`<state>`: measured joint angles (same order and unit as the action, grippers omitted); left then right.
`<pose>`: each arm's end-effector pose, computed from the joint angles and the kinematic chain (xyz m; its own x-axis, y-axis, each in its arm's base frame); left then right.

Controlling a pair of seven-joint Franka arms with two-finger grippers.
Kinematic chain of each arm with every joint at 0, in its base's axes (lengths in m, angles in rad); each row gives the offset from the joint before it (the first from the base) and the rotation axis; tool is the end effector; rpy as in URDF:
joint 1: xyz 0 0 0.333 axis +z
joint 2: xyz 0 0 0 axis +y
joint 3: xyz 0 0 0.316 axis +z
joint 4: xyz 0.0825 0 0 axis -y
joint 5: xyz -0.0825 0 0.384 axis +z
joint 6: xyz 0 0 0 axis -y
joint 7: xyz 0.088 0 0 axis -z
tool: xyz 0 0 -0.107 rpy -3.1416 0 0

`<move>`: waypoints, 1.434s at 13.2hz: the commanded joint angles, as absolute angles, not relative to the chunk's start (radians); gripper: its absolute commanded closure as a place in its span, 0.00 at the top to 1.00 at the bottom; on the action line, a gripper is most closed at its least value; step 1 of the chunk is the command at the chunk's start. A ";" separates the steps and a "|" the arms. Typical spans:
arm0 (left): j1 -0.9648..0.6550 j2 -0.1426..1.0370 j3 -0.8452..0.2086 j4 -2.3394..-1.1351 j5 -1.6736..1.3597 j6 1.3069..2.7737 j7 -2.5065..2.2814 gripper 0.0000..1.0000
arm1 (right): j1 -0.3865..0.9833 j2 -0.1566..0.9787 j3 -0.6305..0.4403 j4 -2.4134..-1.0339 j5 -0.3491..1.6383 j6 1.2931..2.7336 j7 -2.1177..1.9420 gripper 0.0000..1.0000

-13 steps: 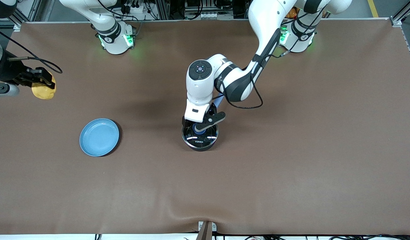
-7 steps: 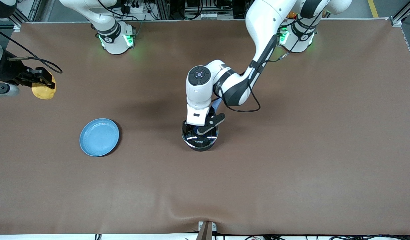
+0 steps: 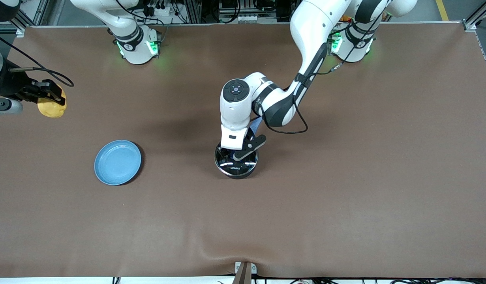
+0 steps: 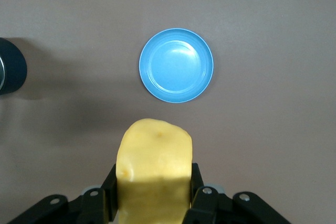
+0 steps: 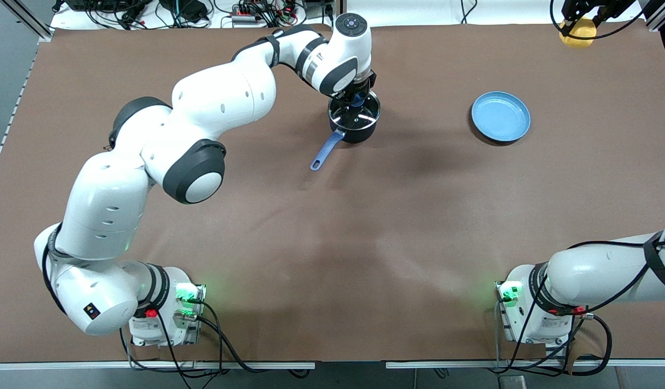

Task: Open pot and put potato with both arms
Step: 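Grasp the blue lid knob with the left gripper and lift the lid, then set the lid aside with the left gripper while the right gripper carries the potato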

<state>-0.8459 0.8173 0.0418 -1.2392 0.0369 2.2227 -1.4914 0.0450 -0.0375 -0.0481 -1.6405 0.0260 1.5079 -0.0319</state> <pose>0.5283 -0.5596 0.2922 0.7891 0.6096 0.0759 0.5939 -0.7886 0.1592 0.5345 0.0008 0.6071 0.9951 0.0306 -0.0940 0.0278 -0.9991 -0.0308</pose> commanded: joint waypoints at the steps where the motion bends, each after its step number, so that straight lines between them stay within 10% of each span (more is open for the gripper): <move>1: -0.850 0.784 0.044 -1.218 0.060 2.136 -1.491 0.00 | 0.032 -0.025 -0.044 -1.615 0.043 1.491 -0.049 0.00; 13: -0.491 0.316 0.041 -1.494 -0.008 1.887 -0.792 0.00 | 0.173 -0.014 -0.038 -1.614 0.066 1.537 0.161 0.00; 19: -0.289 0.176 0.038 -1.951 -0.008 2.239 -0.454 0.00 | 0.431 0.115 -0.038 -1.615 0.071 1.794 0.511 0.00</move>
